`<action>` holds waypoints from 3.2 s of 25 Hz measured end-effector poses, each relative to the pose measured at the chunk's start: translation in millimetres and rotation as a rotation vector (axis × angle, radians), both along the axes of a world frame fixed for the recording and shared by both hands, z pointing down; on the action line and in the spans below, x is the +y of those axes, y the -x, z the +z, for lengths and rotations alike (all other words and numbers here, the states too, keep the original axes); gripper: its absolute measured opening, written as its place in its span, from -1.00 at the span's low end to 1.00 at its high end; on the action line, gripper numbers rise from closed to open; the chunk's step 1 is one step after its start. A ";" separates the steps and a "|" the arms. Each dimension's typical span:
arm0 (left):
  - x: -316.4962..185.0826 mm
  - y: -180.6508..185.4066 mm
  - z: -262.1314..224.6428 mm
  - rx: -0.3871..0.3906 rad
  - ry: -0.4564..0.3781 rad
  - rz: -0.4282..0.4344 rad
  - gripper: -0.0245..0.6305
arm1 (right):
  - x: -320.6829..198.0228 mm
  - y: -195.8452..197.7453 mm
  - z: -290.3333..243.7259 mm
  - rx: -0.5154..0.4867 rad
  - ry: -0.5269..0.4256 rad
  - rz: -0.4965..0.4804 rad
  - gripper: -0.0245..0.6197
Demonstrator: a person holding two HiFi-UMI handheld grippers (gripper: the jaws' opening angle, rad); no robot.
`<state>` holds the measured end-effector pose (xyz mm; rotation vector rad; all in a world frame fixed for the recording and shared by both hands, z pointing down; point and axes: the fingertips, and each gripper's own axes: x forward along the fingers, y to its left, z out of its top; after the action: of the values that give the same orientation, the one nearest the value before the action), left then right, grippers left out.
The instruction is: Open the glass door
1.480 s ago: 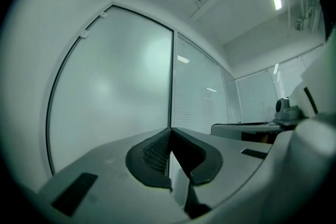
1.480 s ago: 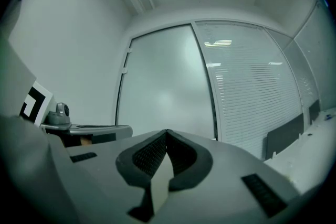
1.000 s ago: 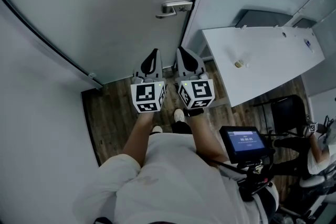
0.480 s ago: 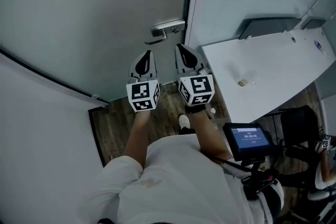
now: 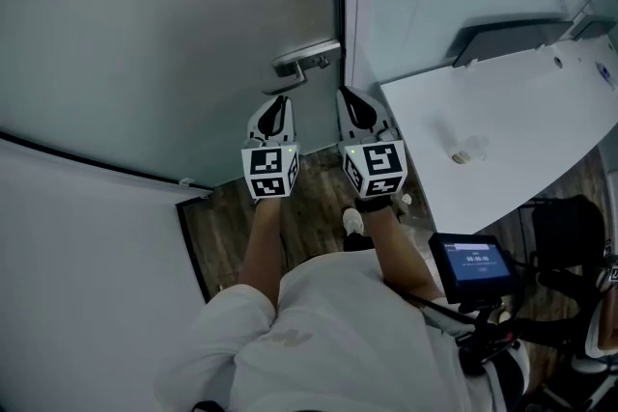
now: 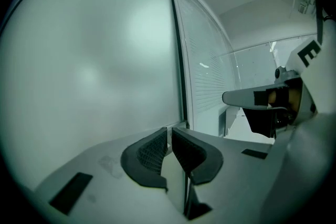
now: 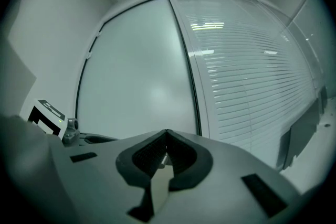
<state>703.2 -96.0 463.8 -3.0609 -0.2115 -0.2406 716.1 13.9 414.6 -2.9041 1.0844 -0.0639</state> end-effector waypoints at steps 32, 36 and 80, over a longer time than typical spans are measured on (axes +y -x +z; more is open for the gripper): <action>-2.6 -39.6 99.2 -0.456 -0.854 0.419 -0.39 | 3.3 3.9 9.2 -0.026 0.007 -0.002 -0.91; -8.6 -42.2 124.3 -0.474 -1.074 0.405 -0.39 | 7.2 1.4 9.9 -0.034 -0.001 0.011 -0.91; 18.1 -50.2 140.6 -0.298 -0.978 0.407 -0.60 | 33.2 -13.3 14.8 -0.062 -0.024 0.097 -0.91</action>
<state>753.3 -77.9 604.4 -1.9585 -0.5312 -0.5654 729.3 47.1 429.4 -2.9074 0.9278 -0.1353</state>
